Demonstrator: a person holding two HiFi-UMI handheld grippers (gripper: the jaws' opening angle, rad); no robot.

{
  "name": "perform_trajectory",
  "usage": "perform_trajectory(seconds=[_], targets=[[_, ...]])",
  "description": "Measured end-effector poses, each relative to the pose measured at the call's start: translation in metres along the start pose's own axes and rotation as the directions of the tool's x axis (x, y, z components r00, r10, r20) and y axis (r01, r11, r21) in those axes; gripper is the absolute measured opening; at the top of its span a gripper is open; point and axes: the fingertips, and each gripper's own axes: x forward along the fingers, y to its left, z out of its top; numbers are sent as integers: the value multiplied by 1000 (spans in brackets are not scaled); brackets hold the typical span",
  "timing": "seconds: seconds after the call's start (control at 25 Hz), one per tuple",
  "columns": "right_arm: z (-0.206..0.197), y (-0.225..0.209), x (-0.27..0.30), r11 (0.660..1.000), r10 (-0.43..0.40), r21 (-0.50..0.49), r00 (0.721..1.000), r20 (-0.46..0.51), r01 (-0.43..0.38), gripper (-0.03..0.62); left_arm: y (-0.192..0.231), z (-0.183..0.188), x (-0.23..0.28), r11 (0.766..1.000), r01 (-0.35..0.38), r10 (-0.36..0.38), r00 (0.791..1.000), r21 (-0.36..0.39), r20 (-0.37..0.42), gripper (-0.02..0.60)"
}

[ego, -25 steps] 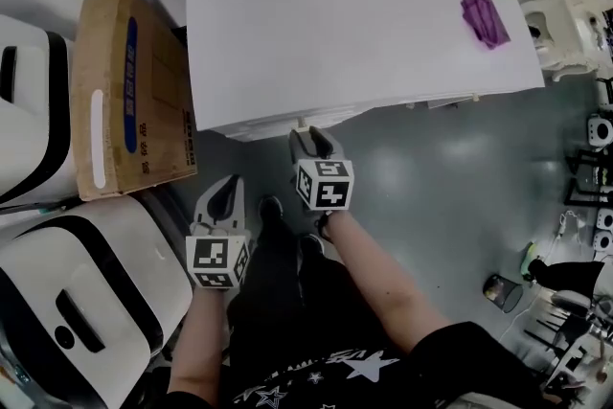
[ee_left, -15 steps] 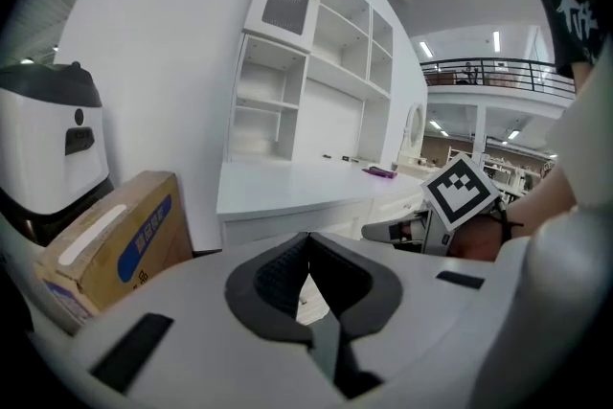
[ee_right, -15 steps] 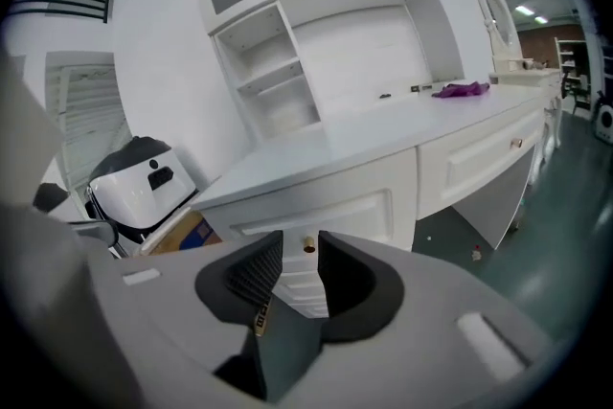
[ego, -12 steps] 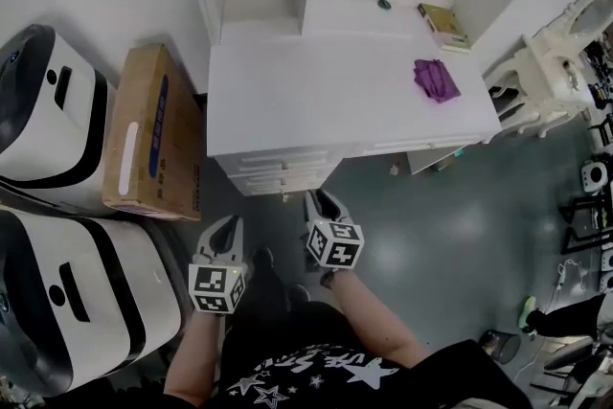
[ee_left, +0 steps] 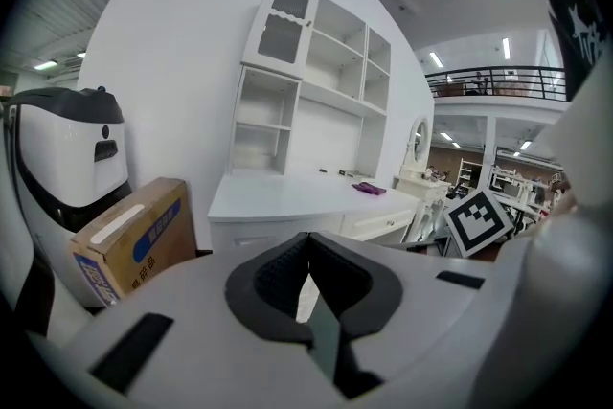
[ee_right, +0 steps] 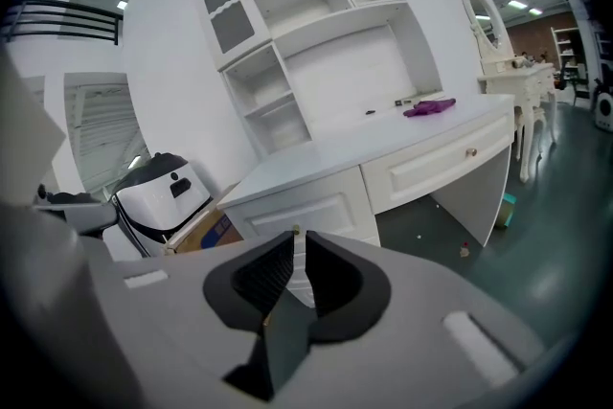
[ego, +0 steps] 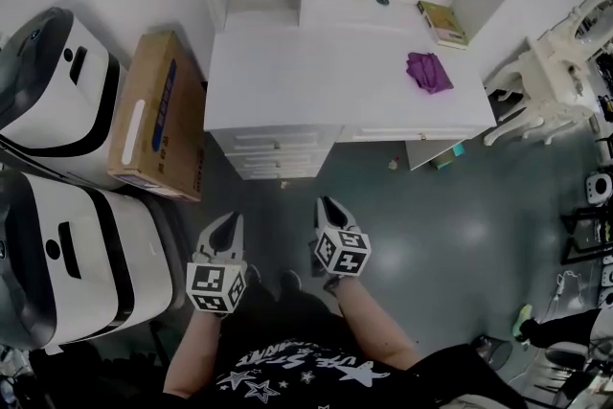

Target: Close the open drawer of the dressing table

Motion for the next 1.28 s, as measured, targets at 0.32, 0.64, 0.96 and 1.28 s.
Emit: perform_trajectory(seconds=[0.32, 0.64, 0.96, 1.28], targets=[[-24, -8, -16, 1000, -10, 1, 1000, -22, 10, 29, -16, -8, -15, 1000, 18, -17, 1000, 19, -17, 9], [-49, 14, -53, 999, -45, -17, 999, -2, 45, 21, -18, -30, -63, 998, 68, -68, 998, 18, -2, 9], [-68, 68, -109, 998, -42, -46, 997, 70, 45, 17, -8, -53, -141, 996, 88, -89, 996, 28, 30, 9], [-89, 107, -171, 996, -44, -65, 987, 152, 54, 14, -12, -64, -241, 996, 76, -81, 990, 47, 113, 9]])
